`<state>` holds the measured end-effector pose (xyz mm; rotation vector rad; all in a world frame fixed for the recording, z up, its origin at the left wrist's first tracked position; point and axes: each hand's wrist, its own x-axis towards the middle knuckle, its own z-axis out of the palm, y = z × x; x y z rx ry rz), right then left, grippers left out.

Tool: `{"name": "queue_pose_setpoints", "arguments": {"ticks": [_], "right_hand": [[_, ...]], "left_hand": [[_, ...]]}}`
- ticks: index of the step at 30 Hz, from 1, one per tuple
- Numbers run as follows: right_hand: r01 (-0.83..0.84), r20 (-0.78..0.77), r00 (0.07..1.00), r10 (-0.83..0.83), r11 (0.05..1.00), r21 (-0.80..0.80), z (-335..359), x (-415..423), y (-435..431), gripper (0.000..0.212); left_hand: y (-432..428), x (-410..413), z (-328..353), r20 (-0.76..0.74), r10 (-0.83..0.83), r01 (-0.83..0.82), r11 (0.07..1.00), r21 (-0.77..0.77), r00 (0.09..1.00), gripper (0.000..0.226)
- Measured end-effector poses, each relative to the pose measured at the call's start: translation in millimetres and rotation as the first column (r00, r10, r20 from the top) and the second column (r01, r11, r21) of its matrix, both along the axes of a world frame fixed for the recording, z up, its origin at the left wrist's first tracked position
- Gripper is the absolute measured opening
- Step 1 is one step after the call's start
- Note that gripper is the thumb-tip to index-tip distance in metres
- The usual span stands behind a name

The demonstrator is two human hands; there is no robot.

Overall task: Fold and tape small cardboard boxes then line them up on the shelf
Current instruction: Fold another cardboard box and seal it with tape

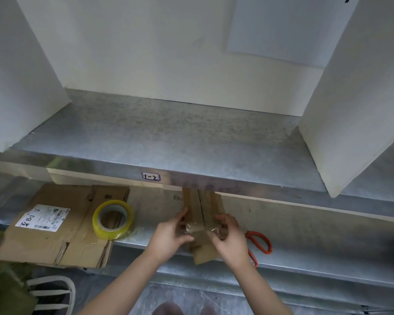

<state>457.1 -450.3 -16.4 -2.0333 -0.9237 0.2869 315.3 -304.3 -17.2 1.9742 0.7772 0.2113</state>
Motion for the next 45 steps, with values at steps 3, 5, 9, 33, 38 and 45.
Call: {"name": "queue_pose_setpoints", "arguments": {"ticks": [3,5,9,33,38,45], "right_hand": [[0.026,0.003,1.000,-0.026,0.999,0.041,-2,-11,-5,0.054],[0.055,-0.019,0.998,-0.055,0.998,0.022,0,-15,-4,0.056],[0.095,-0.106,0.990,-0.092,0.995,0.017,4,-19,-3,0.060],[0.089,-0.290,0.951,-0.105,0.994,-0.069,12,-9,-5,0.066],[0.113,-0.257,0.954,-0.151,0.981,-0.155,20,8,9,0.069],[0.201,-0.161,0.960,-0.227,0.966,-0.162,12,-9,6,0.071]], "left_hand": [[-10,-9,-5,0.027,-0.035,0.038,0.994,-0.101,0.999,0.087],[0,-7,2,-0.019,-0.085,0.086,0.995,0.057,0.996,0.076],[35,14,22,-0.153,-0.143,0.184,0.934,0.306,0.978,0.077],[16,-44,24,-0.057,0.044,-0.035,0.986,0.164,0.997,0.074],[50,-26,41,-0.227,-0.226,0.279,0.930,0.239,0.947,0.077],[36,-31,27,-0.156,-0.118,0.163,0.936,0.314,0.981,0.082]]}}
